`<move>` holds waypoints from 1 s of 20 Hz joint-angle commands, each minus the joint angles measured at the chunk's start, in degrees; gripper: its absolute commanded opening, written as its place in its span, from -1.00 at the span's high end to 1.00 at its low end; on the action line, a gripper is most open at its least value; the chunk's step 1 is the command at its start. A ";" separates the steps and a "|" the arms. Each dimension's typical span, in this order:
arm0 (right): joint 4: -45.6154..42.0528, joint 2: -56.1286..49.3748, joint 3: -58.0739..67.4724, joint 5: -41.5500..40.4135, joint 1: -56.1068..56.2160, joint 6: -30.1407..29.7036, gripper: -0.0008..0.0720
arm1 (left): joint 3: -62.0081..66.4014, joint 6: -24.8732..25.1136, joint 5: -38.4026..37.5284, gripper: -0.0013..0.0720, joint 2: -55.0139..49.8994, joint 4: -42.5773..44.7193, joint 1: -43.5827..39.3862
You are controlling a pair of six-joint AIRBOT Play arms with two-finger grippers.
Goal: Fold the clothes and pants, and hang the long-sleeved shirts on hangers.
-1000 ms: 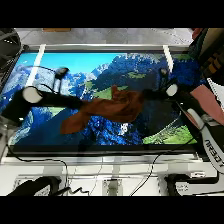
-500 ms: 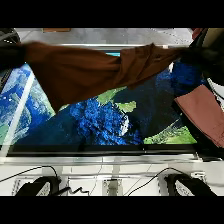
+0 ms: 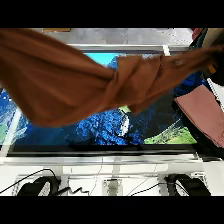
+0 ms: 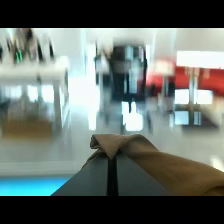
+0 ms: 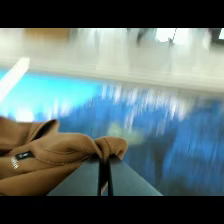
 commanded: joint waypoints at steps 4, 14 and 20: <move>0.00 1.29 -28.92 2.47 0.00 3.87 0.95 | -9.07 0.11 -21.59 0.93 -13.94 3.82 -0.04; -0.68 0.87 -54.75 -11.65 -0.02 9.90 0.95 | -12.33 0.70 -15.61 0.93 -36.79 -9.62 -0.39; -0.48 0.87 -54.80 -19.74 -0.02 11.43 0.95 | -12.28 0.74 -6.93 0.64 -37.18 -10.67 -0.39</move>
